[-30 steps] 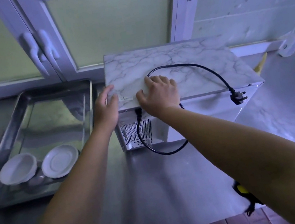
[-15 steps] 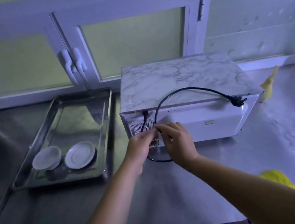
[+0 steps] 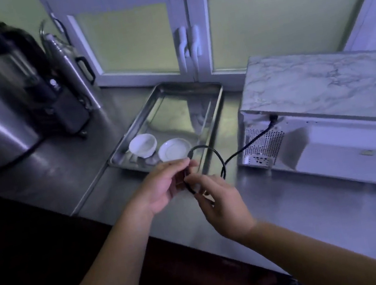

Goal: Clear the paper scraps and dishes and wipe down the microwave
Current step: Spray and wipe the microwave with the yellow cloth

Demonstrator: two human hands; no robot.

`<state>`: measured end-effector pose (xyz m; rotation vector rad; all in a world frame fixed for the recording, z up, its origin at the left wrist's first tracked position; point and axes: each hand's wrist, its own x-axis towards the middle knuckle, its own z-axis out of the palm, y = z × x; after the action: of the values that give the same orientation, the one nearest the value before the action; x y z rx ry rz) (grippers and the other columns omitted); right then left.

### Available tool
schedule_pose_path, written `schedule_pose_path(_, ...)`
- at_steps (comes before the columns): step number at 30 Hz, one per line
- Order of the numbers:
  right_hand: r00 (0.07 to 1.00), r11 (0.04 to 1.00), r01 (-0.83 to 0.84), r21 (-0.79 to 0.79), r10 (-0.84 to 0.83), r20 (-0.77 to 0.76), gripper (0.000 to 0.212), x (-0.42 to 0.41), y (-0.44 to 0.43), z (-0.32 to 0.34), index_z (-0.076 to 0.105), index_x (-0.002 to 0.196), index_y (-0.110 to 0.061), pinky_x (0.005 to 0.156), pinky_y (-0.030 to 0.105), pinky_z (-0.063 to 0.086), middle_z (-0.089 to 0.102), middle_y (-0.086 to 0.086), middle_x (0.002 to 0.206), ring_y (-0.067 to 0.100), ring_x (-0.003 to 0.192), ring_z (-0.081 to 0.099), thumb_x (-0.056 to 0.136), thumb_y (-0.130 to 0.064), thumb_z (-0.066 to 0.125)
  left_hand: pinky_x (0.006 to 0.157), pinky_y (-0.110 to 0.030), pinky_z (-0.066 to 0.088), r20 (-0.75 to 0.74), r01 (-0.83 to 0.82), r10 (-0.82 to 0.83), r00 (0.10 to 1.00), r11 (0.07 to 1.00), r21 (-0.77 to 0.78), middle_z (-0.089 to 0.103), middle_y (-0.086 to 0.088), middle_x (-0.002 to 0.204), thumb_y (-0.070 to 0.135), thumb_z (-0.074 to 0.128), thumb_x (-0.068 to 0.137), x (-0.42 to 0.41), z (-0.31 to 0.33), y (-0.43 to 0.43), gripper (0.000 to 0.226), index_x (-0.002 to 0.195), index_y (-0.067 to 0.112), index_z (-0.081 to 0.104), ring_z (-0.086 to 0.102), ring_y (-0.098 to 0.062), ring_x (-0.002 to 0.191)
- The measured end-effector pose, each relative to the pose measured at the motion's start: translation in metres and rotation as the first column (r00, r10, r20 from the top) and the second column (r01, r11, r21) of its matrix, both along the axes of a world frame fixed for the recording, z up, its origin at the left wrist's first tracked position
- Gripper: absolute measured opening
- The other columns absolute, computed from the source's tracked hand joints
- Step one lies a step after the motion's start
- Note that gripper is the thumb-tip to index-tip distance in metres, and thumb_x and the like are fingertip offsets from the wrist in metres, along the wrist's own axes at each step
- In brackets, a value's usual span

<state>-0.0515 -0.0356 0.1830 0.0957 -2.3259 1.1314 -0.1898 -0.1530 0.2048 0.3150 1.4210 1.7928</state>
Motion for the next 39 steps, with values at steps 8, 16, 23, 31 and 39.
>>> schedule_pose_path(8,0.962,0.985,0.093,-0.144,-0.052,0.27,0.027,-0.026,0.01,-0.01,0.07,0.112,-0.015,0.079,0.024,0.051,0.067,0.0,0.104,0.012,0.083,0.063,0.09,-0.001,0.061,0.067,-0.018,0.045,-0.177,-0.483,0.483,0.857,0.874,0.046,0.065,0.007,0.07,0.015,0.049,0.102,-0.084,-0.006,-0.108,0.022,0.097,0.009,0.07,0.055,-0.006,0.069)
schedule_pose_path(16,0.812,0.897,0.396,-0.197,-0.242,0.531,0.026,0.016,0.059,-0.053,0.066,0.108,-0.027,0.067,0.028,0.05,0.067,-0.01,0.095,0.018,0.083,0.066,0.094,-0.006,0.06,0.09,-0.04,0.049,0.477,-0.772,0.623,0.62,0.593,0.23,0.057,0.005,0.073,0.024,0.045,0.104,-0.149,-0.056,-0.144,0.022,0.091,0.018,0.061,0.055,-0.01,0.075)
schedule_pose_path(23,0.757,0.876,0.464,-0.131,-0.315,0.573,0.029,0.043,0.08,-0.068,0.064,0.114,-0.026,0.067,0.036,0.053,0.068,-0.007,0.105,0.02,0.084,0.067,0.095,-0.005,0.06,0.096,-0.048,0.049,0.666,-0.875,0.576,0.474,0.388,0.288,0.051,0.003,0.065,0.019,0.043,0.105,-0.175,-0.065,-0.123,0.023,0.085,0.016,0.054,0.057,-0.013,0.064)
schedule_pose_path(31,0.709,0.867,0.485,-0.114,-0.314,0.631,0.034,0.046,0.089,-0.077,0.063,0.11,-0.031,0.061,0.037,0.053,0.068,-0.007,0.099,0.021,0.079,0.068,0.092,-0.002,0.061,0.105,-0.039,0.046,0.575,-0.829,0.69,0.439,0.559,-0.038,0.046,0.0,0.079,0.0,0.02,0.103,-0.21,-0.077,-0.113,0.031,0.086,0.006,0.045,0.055,-0.01,0.068)
schedule_pose_path(39,0.637,0.877,0.468,-0.112,-0.246,0.73,0.037,0.046,0.089,-0.092,0.062,0.104,-0.038,0.058,0.027,0.049,0.07,-0.004,0.094,0.005,0.068,0.069,0.094,-0.003,0.061,0.102,-0.049,0.04,0.514,-0.806,0.705,0.489,0.591,-0.044,0.059,0.006,0.092,0.015,0.032,0.107,-0.214,-0.113,-0.11,0.021,0.106,0.02,0.052,0.06,-0.011,0.093)
